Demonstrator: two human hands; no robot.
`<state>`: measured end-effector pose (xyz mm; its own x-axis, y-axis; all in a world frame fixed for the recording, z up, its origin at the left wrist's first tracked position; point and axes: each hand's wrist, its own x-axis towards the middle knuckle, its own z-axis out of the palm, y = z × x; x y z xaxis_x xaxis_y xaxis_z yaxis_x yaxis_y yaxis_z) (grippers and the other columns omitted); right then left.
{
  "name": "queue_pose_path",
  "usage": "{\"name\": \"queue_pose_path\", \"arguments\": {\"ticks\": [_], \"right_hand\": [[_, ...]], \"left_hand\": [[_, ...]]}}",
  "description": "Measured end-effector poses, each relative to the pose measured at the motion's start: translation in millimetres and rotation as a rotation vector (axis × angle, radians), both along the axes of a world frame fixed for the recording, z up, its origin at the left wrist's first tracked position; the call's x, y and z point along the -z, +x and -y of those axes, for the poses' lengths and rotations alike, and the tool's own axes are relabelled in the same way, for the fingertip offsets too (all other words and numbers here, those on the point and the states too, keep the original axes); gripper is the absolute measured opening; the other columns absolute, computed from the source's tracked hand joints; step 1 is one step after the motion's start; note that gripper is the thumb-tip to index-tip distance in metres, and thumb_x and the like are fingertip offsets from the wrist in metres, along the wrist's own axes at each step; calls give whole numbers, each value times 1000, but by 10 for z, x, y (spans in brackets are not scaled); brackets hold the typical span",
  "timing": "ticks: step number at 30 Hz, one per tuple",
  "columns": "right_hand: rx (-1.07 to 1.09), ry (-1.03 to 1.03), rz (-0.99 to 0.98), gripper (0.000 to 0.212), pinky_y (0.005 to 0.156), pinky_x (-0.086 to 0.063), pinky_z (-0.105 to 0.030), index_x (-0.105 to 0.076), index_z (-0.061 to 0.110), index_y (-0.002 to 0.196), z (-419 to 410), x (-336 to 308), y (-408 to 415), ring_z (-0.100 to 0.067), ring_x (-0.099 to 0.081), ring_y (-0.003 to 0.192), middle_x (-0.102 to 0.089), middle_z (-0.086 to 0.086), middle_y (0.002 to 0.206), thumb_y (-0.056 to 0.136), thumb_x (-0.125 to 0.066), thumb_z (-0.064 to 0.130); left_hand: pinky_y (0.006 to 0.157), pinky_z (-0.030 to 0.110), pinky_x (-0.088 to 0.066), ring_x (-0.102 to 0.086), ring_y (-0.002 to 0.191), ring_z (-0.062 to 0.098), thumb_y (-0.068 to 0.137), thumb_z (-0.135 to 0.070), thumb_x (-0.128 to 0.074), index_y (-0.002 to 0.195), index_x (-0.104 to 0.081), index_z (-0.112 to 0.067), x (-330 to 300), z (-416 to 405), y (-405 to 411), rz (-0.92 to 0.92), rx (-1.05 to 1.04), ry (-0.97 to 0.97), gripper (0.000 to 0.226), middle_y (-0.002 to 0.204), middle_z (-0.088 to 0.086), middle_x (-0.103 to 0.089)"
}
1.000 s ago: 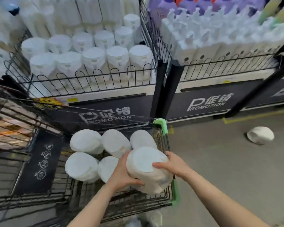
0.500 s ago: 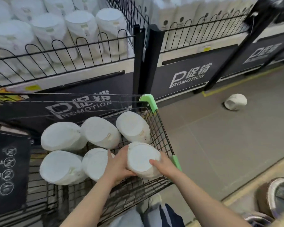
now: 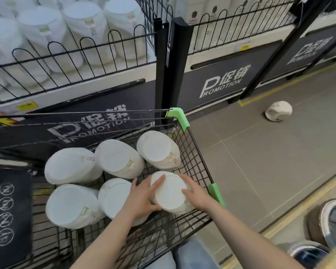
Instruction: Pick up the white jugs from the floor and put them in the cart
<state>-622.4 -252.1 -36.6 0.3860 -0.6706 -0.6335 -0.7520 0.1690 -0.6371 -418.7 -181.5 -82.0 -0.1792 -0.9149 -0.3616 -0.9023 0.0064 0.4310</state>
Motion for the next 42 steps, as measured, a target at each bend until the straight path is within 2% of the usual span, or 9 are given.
{"name": "queue_pose_path", "arguments": {"ticks": [9, 12, 14, 20, 23, 29, 34, 38, 42], "right_hand": [[-127, -48, 26, 52, 108, -15, -21, -19, 27, 146, 79, 149, 191, -19, -22, 139, -28, -5, 151, 98, -35, 16], [-95, -38, 4, 54, 113, -16, -28, -18, 29, 147, 72, 73, 216, -22, -23, 140, -26, -9, 151, 97, -37, 19], [-54, -27, 11, 54, 114, -18, -30, -20, 28, 146, 78, -94, 192, -21, -25, 140, -27, -7, 151, 97, -40, 22], [11, -22, 59, 38, 102, -27, -19, -47, 16, 134, 328, -1004, -207, -13, -42, 130, -48, 1, 140, 98, -40, 24], [90, -60, 61, 36, 98, -34, -19, -52, 14, 130, 524, -1372, -570, -11, -51, 117, -54, -1, 134, 96, -46, 21], [316, -167, 42, 27, 61, -37, 2, -60, 3, 117, 1044, -1711, -1532, -8, -56, 83, -59, -2, 98, 92, -51, 11], [452, -153, 30, 17, 56, -40, -9, -63, 15, 105, 1640, -1649, -2541, -19, -57, 82, -60, -8, 90, 92, -53, 17], [528, -152, 25, 9, 70, -43, -28, -62, 22, 93, 2188, -1591, -3487, -17, -54, 74, -61, -3, 82, 90, -55, 18], [577, -164, -24, 25, 62, -39, -15, -60, 14, 113, 2705, -1605, -4368, -4, -50, 65, -59, 5, 82, 89, -56, 19]], "left_hand": [[113, 54, -7, -16, 143, 25, 79, -52, -63, 138, -1, -57, 120, -37, 253, 115, -6, -97, 85, 155, 12, -17], [114, 50, -7, -12, 144, 26, 77, -52, -66, 138, 2, -58, 55, 4, 277, 90, 16, -10, 92, 156, 10, -11], [115, 46, -17, -17, 142, 29, 73, -57, -66, 139, -2, -57, -109, 73, 296, 66, 14, 48, 91, 156, 10, -13], [99, 33, -41, -48, 122, 16, 87, -47, -55, 136, -42, -29, -1066, 676, 46, -104, -140, -37, 54, 138, -1, -48], [101, 31, -41, -49, 120, 14, 86, -39, -59, 131, -46, -24, -1496, 1081, -307, -183, -116, -59, 49, 133, -3, -51], [91, 27, -45, -58, 105, 15, 83, -42, -64, 119, -54, -17, -1936, 1945, -1211, -210, 62, -101, 46, 116, 0, -60], [89, 23, -45, -57, 97, 6, 82, -48, -63, 115, -57, -21, -1993, 2659, -2086, -221, 154, -90, 44, 112, -5, -60], [90, 25, -45, -58, 96, 10, 81, -42, -66, 111, -59, -18, -2013, 3402, -2965, -268, 169, -112, 39, 108, -1, -63], [91, 28, -45, -58, 96, 12, 81, -42, -67, 116, -57, -18, -2040, 4114, -3898, -293, 191, -112, 43, 107, 0, -63]]}}
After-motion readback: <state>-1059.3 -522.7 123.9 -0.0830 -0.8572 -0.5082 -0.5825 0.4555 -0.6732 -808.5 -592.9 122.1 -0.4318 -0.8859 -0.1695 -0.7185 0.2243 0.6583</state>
